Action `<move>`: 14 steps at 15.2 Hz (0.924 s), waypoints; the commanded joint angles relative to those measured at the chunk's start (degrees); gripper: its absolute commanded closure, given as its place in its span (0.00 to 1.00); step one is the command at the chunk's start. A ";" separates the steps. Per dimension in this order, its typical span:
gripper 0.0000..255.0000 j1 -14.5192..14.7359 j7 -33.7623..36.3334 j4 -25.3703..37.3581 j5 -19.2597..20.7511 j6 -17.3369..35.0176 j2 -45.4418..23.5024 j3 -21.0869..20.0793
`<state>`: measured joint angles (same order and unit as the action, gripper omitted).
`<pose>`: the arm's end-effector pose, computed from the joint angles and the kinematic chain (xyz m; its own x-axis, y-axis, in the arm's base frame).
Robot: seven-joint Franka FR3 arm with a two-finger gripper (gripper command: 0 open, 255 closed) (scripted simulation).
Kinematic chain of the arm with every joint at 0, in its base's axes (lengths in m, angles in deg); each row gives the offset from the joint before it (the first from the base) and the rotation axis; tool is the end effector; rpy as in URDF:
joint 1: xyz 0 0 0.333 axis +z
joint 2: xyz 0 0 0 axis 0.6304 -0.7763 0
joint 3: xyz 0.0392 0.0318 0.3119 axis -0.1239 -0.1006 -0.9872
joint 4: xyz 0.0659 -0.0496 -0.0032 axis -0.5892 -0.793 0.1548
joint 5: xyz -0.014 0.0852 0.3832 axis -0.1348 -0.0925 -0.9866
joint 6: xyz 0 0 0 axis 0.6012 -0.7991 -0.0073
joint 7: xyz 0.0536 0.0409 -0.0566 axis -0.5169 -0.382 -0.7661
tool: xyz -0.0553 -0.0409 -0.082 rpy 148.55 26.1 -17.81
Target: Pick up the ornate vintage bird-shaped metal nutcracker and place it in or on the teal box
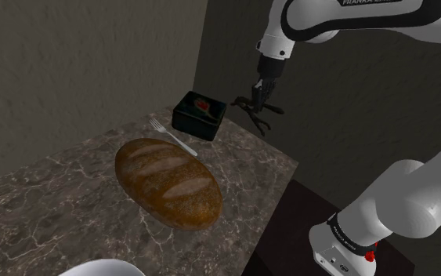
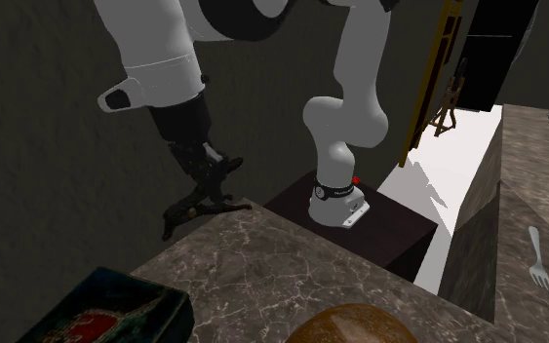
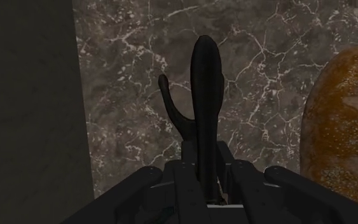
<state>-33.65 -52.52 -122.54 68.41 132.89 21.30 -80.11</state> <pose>0.4646 0.0889 0.4779 0.9620 0.2288 -0.1489 0.2179 -0.9722 -0.0861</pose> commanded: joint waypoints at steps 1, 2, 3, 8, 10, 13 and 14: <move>1.00 0.04 0.23 1.41 -0.01 -1.65 0.23 -0.04; 1.00 0.03 0.28 2.07 0.00 -2.42 0.34 -0.02; 1.00 0.03 0.30 2.37 0.01 -2.78 0.41 -0.02; 1.00 0.33 1.69 15.51 0.70 -4.34 -11.09 -0.65; 1.00 0.52 2.27 21.42 1.07 -5.52 -15.80 -0.85; 1.00 0.93 3.15 31.26 1.69 -7.96 -23.17 -1.07; 1.00 1.10 3.44 34.88 1.91 -8.99 -25.75 -1.12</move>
<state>-32.51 -49.04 -90.87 70.11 124.91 -2.25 -81.31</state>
